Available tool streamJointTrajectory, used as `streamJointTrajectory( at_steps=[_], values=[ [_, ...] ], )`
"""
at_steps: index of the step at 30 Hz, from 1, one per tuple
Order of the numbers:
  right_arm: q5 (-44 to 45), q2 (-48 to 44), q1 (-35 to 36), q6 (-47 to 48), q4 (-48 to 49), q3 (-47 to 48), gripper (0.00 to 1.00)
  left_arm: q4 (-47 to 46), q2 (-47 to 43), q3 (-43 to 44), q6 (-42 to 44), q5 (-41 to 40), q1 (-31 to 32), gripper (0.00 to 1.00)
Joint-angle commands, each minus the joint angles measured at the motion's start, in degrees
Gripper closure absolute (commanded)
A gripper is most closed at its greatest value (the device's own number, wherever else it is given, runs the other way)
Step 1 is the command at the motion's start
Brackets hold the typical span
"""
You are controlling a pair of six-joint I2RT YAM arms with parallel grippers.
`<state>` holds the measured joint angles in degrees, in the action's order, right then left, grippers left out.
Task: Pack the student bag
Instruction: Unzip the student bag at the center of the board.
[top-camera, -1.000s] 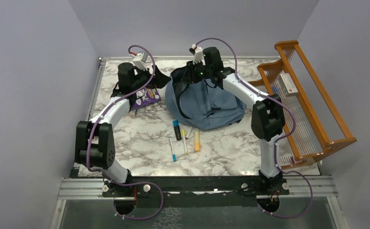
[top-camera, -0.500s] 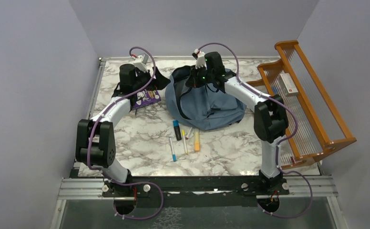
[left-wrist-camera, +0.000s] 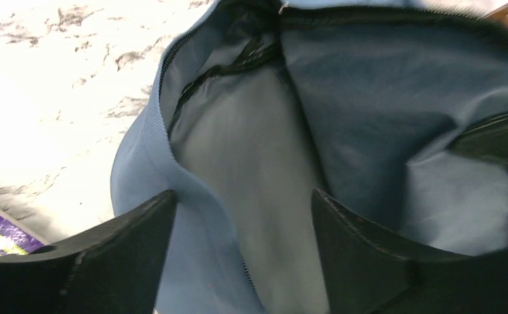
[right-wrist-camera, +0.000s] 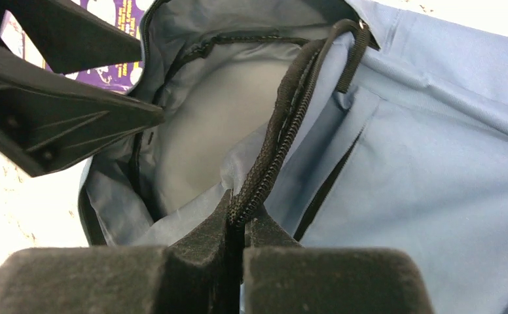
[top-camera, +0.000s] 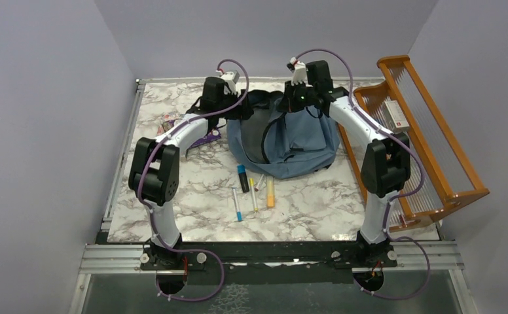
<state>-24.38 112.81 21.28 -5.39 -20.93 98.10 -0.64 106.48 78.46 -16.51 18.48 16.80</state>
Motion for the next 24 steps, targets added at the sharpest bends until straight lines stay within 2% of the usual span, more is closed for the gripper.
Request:
streamJointTrajectory(
  at_steps=[1, 6, 15, 19, 24],
  values=[
    [-1.92, -0.62, -2.55, 3.61, -6.66, 3.97, 0.99, 11.28, 3.36, 4.21, 7.87, -12.69, 2.67, 0.31],
    [4.58, 0.35, -5.84, 4.61, -10.19, 6.7, 0.94, 13.0, 2.05, 2.69, 9.7, -16.21, 2.8, 0.44],
    [25.18, 7.09, -6.07, 10.49, -17.52, 14.07, 0.81, 14.5, 1.72, 2.8, 11.3, -14.93, 2.8, 0.82],
    [31.04, 7.86, -6.06, 10.44, -17.99, 14.19, 0.64, 14.28, 1.64, 2.22, 11.44, -14.04, 2.72, 0.95],
    [32.97, 6.34, -6.07, 8.42, -17.93, 14.12, 0.5, 12.95, 1.45, 1.2, 11.03, -11.46, 2.8, 1.0]
  ],
)
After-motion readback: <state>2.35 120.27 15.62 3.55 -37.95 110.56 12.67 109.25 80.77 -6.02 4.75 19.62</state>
